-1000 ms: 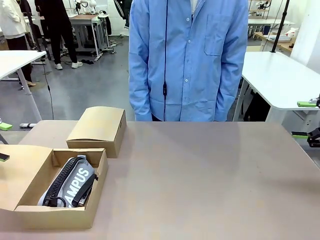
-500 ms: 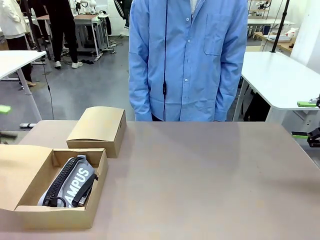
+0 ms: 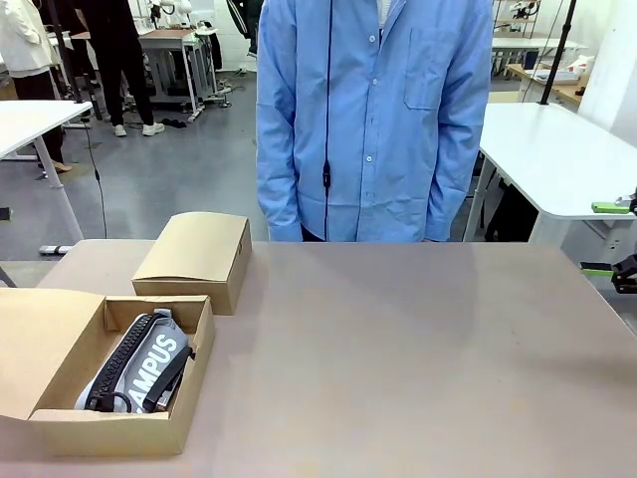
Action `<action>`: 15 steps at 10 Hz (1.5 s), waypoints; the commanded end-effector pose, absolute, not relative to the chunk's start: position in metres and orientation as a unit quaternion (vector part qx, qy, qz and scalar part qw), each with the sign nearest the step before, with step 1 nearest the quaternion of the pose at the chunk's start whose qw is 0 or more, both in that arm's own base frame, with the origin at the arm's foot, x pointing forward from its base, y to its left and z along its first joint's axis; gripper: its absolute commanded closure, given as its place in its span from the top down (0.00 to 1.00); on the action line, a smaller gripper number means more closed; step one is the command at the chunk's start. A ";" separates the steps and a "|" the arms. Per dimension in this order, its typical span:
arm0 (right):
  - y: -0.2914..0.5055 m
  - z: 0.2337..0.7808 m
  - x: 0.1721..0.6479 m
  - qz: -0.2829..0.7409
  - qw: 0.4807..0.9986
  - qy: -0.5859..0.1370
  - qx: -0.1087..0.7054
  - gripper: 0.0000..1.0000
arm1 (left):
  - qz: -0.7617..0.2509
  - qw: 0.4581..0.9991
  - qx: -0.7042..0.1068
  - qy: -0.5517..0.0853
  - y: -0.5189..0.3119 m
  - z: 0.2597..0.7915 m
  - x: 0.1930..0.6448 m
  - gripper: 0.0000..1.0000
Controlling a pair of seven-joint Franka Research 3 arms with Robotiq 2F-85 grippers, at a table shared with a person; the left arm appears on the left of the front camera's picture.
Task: Place items inside the box.
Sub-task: Close the lid of the Mailer Box closest to the robot.
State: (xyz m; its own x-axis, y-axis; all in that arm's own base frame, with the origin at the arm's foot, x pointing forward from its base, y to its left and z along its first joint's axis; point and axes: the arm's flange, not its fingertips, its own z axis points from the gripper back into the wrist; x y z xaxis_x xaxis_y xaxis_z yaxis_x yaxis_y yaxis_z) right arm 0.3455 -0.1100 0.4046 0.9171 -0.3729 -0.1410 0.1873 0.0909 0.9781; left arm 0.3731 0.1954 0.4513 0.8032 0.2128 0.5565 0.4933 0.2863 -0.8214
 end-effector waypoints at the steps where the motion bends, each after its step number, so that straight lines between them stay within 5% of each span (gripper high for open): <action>1: -0.110 0.409 0.347 -0.197 0.727 -0.068 0.654 1.00 | -0.087 0.715 -0.625 -0.301 0.195 0.453 0.368 1.00; 2: -0.110 0.409 0.347 -0.197 0.727 -0.068 0.654 1.00 | -0.094 0.744 -0.590 -0.299 0.195 0.451 0.373 1.00; 3: -0.110 0.409 0.347 -0.197 0.727 -0.068 0.654 1.00 | -0.214 0.649 -0.587 -0.435 0.190 0.451 0.381 1.00; 6: -0.110 0.409 0.347 -0.197 0.727 -0.068 0.654 1.00 | -0.412 0.546 -0.356 -0.637 0.198 0.429 0.365 1.00; 10: -0.110 0.409 0.347 -0.197 0.727 -0.068 0.654 1.00 | -0.495 0.512 -0.224 -0.666 0.197 0.405 0.359 1.00; 11: -0.110 0.409 0.347 -0.197 0.727 -0.068 0.654 1.00 | -0.439 0.570 -0.358 -0.595 0.201 0.431 0.364 1.00; 15: -0.110 0.409 0.347 -0.197 0.727 -0.068 0.654 1.00 | -0.453 0.560 -0.336 -0.607 0.200 0.421 0.363 1.00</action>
